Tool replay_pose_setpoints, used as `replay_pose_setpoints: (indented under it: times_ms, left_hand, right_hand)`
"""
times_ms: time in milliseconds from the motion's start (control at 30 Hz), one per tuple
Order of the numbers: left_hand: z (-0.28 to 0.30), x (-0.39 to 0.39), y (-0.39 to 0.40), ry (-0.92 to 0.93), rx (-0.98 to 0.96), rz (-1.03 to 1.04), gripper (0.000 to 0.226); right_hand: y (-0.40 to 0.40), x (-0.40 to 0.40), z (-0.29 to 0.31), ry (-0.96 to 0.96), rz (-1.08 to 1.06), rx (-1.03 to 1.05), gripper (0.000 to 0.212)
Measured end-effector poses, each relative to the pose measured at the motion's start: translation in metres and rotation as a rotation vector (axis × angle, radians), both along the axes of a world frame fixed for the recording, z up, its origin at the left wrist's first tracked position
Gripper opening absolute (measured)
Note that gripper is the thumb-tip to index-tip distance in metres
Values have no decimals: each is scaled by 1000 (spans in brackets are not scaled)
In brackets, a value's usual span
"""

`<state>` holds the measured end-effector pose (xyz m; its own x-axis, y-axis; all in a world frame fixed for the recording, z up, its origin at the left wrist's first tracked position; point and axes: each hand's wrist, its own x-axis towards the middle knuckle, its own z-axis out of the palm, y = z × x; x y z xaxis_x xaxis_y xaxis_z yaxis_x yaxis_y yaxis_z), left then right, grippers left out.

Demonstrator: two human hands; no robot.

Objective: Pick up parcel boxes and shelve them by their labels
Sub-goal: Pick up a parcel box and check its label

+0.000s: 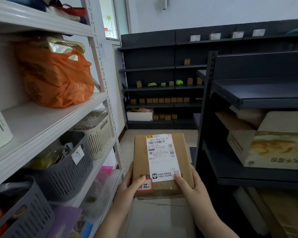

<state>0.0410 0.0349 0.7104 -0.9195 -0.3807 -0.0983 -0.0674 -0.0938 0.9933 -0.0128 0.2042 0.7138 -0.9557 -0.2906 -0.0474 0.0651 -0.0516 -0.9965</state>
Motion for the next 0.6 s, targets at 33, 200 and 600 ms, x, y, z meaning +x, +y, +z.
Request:
replay_pose_setpoints:
  times_ms: [33, 200, 600]
  left_hand:
    - [0, 0, 0, 3, 3, 0, 46]
    - [-1, 0, 1, 13, 53, -1, 55]
    - [2, -7, 2, 34, 127, -14, 57]
  right_hand:
    - [1, 0, 0, 8, 2, 2, 51]
    - [4, -1, 2, 48, 4, 19, 56]
    - [9, -8, 8, 103, 16, 44, 60]
